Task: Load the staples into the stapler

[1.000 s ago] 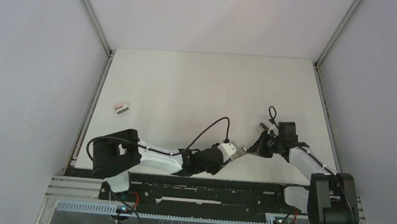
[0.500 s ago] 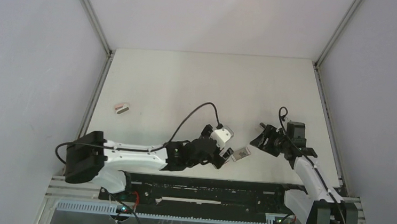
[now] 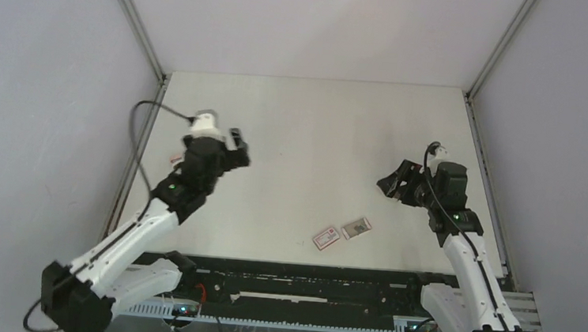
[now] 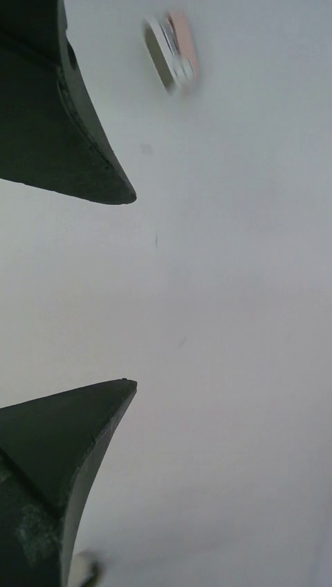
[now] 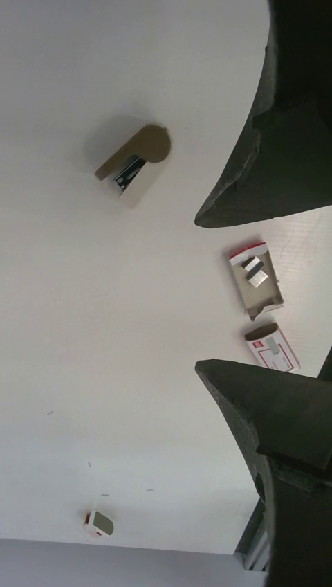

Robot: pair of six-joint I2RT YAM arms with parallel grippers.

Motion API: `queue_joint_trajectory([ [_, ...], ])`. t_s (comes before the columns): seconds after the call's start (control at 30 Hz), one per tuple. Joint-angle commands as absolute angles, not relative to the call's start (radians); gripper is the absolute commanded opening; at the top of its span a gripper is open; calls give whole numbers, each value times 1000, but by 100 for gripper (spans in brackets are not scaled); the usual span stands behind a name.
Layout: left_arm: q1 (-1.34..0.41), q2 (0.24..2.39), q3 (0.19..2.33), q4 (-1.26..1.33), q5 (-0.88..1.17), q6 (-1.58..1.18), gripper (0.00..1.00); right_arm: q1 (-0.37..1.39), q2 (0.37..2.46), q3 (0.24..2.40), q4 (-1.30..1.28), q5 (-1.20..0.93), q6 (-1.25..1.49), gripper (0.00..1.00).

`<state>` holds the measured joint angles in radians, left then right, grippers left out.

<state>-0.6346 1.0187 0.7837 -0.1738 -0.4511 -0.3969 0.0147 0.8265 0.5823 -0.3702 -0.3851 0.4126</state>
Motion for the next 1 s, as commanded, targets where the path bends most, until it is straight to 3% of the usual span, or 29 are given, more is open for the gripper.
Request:
queue_joint_trajectory([
  [0.0,-306,844,648,-262,-411,-596,100,94,862,659,-348,-317,382,70],
  [0.13,10,833,544,-195,-272,-711,100,185,898,669,-317,-270,398,71],
  [0.27,165,988,563,-183,-202,-771,100,214,942,669,-291,-277,403,71],
  [0.43,230,1155,626,-152,-199,-787,100,219,982,669,-281,-276,407,71],
  [0.77,279,1451,786,-110,-99,-763,80,227,958,664,-287,-257,413,70],
  [0.97,279,1562,870,-115,-68,-739,73,229,933,664,-310,-256,416,70],
])
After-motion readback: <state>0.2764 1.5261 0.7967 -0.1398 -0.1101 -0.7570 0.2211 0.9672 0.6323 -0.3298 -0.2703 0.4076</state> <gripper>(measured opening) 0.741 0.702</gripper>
